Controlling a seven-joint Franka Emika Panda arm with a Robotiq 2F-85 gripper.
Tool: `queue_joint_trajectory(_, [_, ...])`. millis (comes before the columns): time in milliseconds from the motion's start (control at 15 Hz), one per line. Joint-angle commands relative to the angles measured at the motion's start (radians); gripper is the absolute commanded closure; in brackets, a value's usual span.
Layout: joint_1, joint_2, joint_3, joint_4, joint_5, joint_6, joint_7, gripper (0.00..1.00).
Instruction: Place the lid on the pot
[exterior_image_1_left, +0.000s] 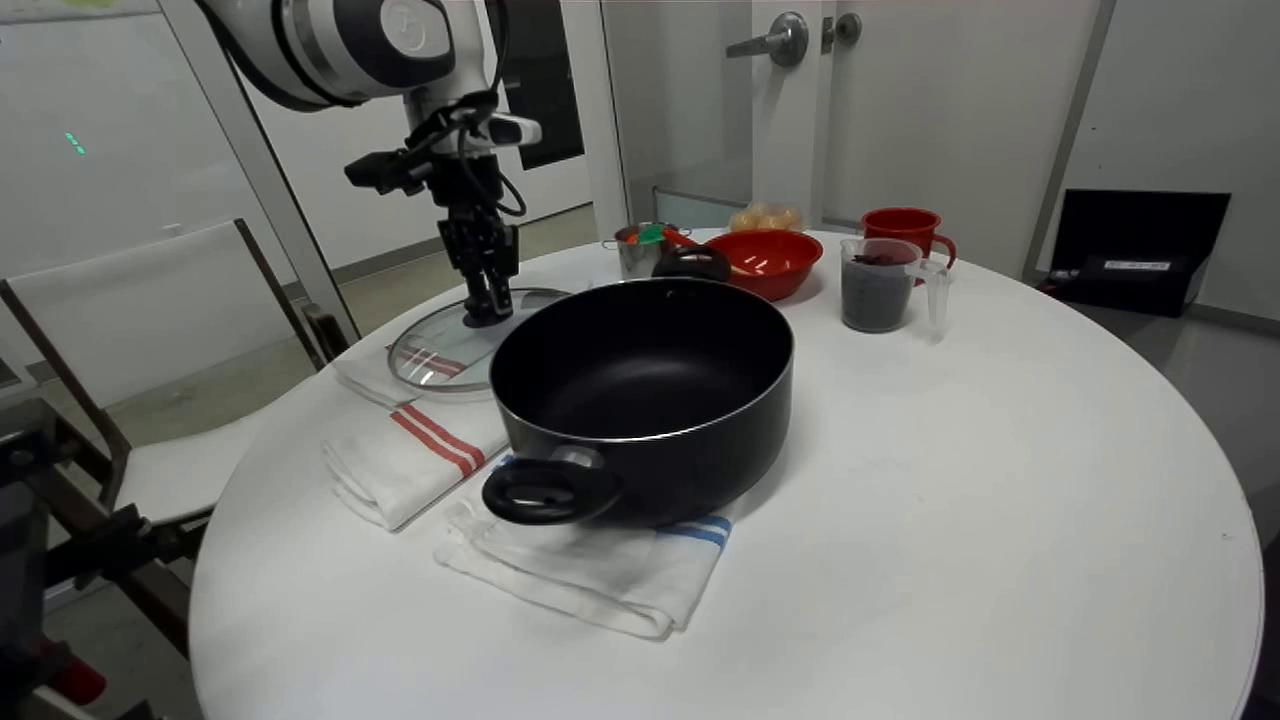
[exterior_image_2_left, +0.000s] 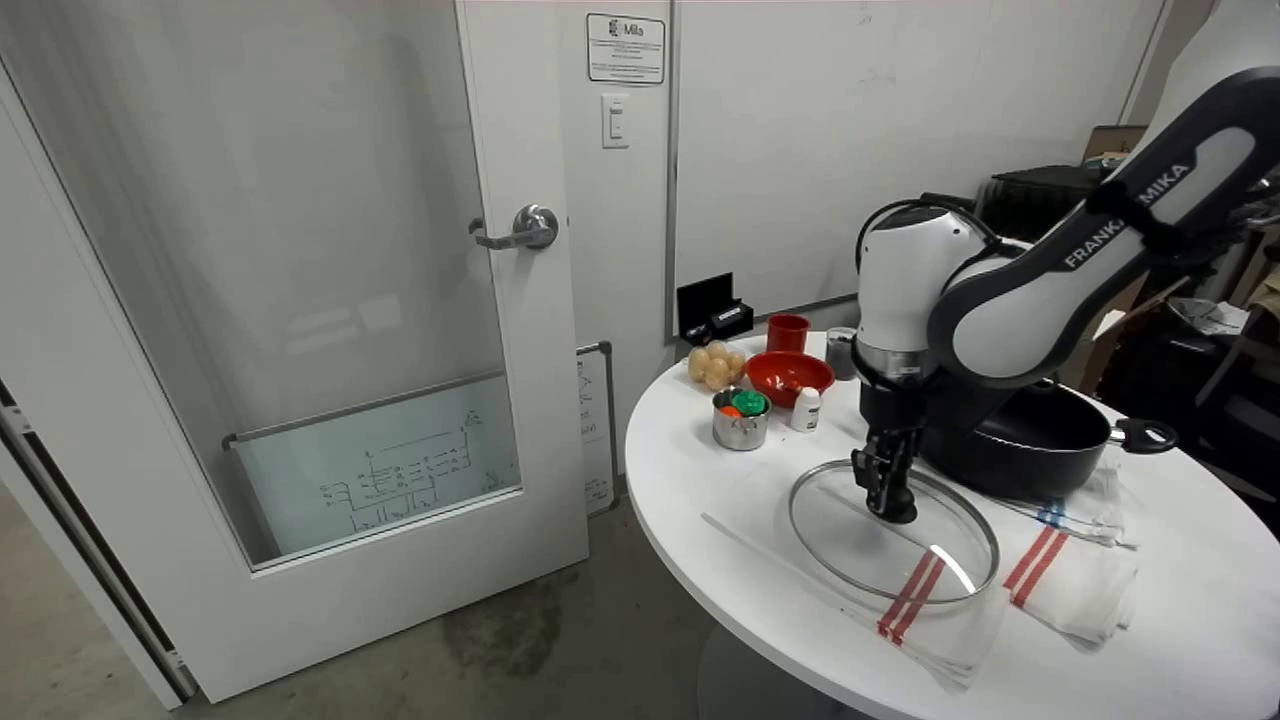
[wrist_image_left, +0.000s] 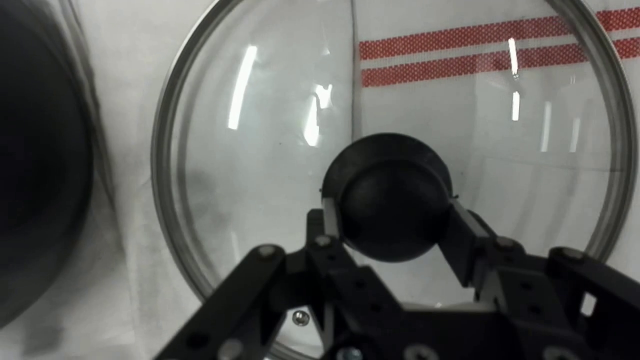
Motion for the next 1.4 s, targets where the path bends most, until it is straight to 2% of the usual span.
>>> queue_joint_trajectory(0, [-0.002, -0.083, 0.004, -0.033, 0.03, -0.052, -0.023, 0.75])
queue_joint_trajectory(600, [-0.002, -0.225, 0.014, -0.09, 0.023, -0.132, -0.016, 0.75])
queue_joint_trajectory(1333, [-0.022, -0.359, 0.013, -0.173, 0.017, -0.126, -0.006, 0.75])
